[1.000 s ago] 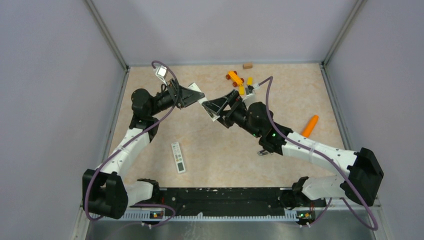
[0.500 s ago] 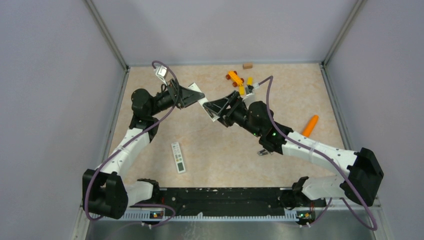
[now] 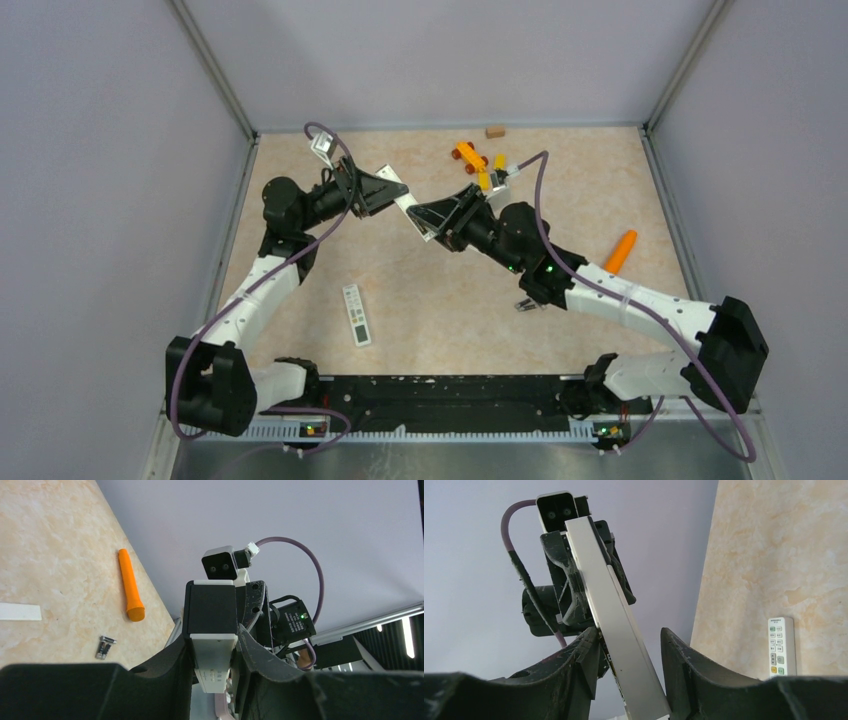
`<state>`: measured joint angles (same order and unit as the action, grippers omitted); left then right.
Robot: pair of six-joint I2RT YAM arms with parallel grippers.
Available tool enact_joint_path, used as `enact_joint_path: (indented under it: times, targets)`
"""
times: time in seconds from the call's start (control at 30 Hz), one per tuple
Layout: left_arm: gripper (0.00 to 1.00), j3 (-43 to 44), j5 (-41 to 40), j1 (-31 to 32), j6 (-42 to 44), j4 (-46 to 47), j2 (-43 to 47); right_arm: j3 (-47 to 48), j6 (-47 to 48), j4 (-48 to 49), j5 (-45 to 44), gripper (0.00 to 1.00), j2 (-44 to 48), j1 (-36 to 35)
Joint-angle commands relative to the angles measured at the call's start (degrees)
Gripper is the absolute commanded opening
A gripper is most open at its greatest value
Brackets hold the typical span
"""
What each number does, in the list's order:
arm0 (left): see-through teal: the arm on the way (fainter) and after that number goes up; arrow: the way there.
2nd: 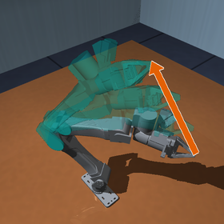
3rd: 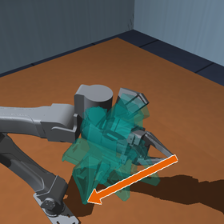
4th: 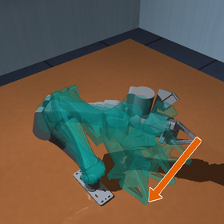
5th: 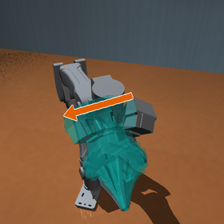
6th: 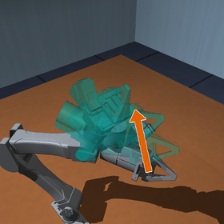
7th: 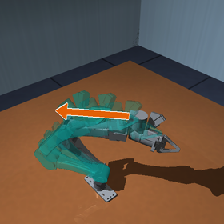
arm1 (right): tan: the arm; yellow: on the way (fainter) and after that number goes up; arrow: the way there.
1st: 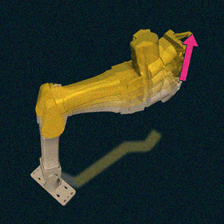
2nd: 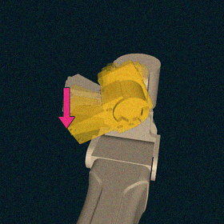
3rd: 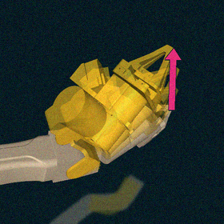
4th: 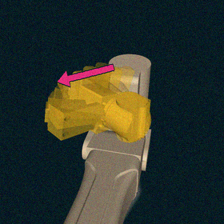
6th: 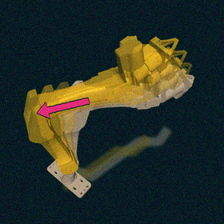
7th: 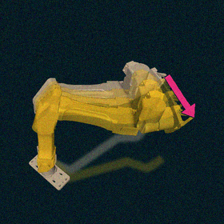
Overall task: Load the batteries into the remote control
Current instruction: Load the battery into the remote control.
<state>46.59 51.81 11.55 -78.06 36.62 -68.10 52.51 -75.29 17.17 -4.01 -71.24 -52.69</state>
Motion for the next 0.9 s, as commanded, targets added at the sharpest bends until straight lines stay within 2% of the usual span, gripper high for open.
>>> enact_joint_path:
  times: [0.0,0.23,0.3,0.37,0.47,0.57,0.73,0.87]
  targets:
    - [0.00,2.4,0.8,-0.1,-4.0,8.3,-0.1,-0.8,1.7,-0.8,0.6,0.41,1.0,0.4]
    - [0.00,2.4,1.2,-0.1,-8.4,11.2,-1.2,-0.3,5.4,-2.4,0.1,0.28,1.3,0.5]
    - [0.00,2.4,1.5,-0.2,-10.8,12.6,-1.7,-0.3,6.9,-3.1,-0.5,0.28,1.7,0.4]
    - [0.00,2.0,1.8,-0.2,-12.2,14.4,-2.1,-0.3,8.1,-3.6,-0.7,0.37,1.9,0.6]
    - [0.00,1.4,1.8,-0.2,-11.0,14.4,-2.2,-0.8,10.1,-2.1,0.6,0.72,3.2,1.2]
    - [0.00,1.0,1.7,-0.3,-6.0,10.7,-1.4,-2.2,13.8,0.9,0.7,0.87,6.2,1.8]
    - [0.00,0.7,-0.3,-0.8,8.8,-1.4,1.2,-1.6,19.4,-4.5,3.8,0.89,11.3,6.6]
    - [0.00,0.4,-2.2,-1.2,19.1,-9.1,2.8,1.4,25.9,-15.7,3.8,0.85,15.1,10.2]
